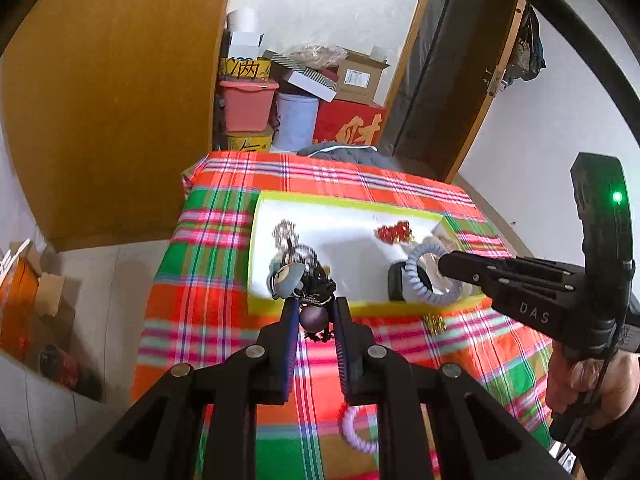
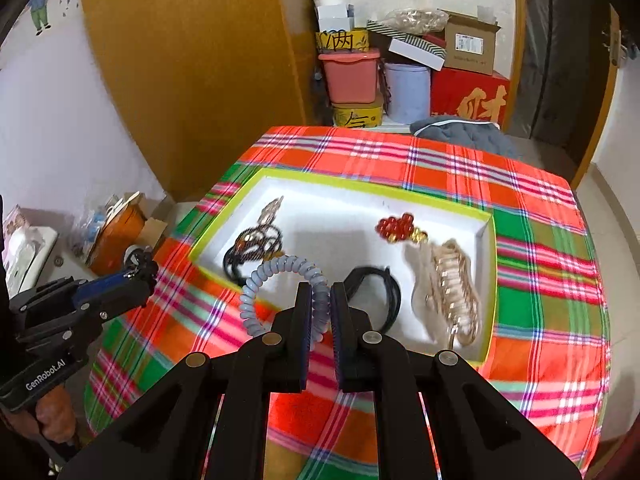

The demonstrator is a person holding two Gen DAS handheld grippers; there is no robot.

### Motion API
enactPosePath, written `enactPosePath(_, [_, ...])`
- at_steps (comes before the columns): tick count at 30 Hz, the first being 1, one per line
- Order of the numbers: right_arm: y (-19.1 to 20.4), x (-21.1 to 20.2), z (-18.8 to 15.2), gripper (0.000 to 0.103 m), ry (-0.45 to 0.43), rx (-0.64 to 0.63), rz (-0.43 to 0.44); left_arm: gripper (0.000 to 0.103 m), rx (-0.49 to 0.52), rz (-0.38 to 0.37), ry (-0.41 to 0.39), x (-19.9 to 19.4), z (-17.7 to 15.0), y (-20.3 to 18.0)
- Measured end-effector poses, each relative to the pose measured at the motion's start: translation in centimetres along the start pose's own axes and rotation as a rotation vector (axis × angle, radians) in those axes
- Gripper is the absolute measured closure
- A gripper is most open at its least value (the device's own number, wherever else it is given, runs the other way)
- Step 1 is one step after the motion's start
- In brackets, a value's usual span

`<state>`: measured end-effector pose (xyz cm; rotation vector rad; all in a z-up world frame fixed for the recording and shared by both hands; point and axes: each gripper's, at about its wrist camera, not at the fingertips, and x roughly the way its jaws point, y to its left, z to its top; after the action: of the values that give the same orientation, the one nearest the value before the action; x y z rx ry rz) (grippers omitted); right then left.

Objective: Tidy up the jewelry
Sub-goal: 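Carry the coil hair tie and black hair tie into the tray and open both tools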

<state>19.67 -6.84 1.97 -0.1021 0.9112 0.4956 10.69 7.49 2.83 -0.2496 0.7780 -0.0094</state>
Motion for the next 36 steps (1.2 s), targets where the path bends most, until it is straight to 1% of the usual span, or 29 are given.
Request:
enactPosePath(8, [-1.1,3.3,2.0,0.094,0.017,0.012,-0.028,0.086,0.024,-0.008,0.01,3.5,3.4,0.6])
enactPosePath(15, [-1.8,6.4,3.4,0.094,0.048,0.019,-0.053,0.086,0.037,-0.013,0.055,8.0,5.4,1.0])
enactPosePath(20, [-2.5,8.6,3.9,0.094,0.078,0.03,-0.065,0.086,0.037,0.004,0.087,10.6,5.8,1.3])
enactPosePath(26, [-2.6,10.5,3.7,0.094,0.12,0.025,-0.077,0.086,0.018,0.03,0.125,12.6,5.7,2.1])
enactPosePath(34, [-2.8,11.6,3.6,0.093,0.159,0.038,-0.071,0.085,-0.002,0.035,0.155,13.6,5.3,2.8])
enactPosePath(36, [-2.8,11.6,3.7,0.091,0.161,0.039,-0.07,0.085,-0.008,0.032,0.152,13.4,5.4,2.8])
